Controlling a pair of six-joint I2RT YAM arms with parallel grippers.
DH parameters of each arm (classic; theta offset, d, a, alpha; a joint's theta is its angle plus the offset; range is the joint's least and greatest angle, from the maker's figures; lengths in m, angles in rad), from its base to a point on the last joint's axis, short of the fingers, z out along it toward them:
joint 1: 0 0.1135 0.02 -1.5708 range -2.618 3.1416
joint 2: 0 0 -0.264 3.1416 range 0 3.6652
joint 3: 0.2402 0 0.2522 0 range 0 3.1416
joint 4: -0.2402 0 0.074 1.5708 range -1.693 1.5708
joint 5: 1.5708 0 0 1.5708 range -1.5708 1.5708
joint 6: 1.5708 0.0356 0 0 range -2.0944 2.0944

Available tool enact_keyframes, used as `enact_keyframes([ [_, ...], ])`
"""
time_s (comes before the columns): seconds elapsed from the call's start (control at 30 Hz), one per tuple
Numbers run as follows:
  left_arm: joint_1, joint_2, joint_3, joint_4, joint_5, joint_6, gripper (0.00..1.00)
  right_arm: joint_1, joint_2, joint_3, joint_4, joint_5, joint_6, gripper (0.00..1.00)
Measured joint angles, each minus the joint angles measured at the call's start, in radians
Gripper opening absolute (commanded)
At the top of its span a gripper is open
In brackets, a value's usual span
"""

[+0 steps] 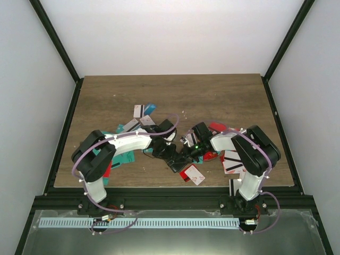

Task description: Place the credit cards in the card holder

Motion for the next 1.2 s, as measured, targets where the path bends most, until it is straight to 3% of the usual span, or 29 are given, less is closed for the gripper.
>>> enact_keyframes([
  [0.57,0.002,0.005,-0.009,0.024,0.016,0.021,0.05,0.029,-0.076,-0.024,-0.003,0.091,0.006,0.01],
  [0.87,-0.002,-0.004,-0.01,0.017,0.005,0.056,0.05,0.029,-0.064,-0.014,-0.008,0.068,0.011,0.16],
  [1.2,-0.011,-0.011,0.013,-0.03,-0.041,0.095,0.06,0.066,-0.116,0.038,-0.251,0.108,0.005,0.22],
])
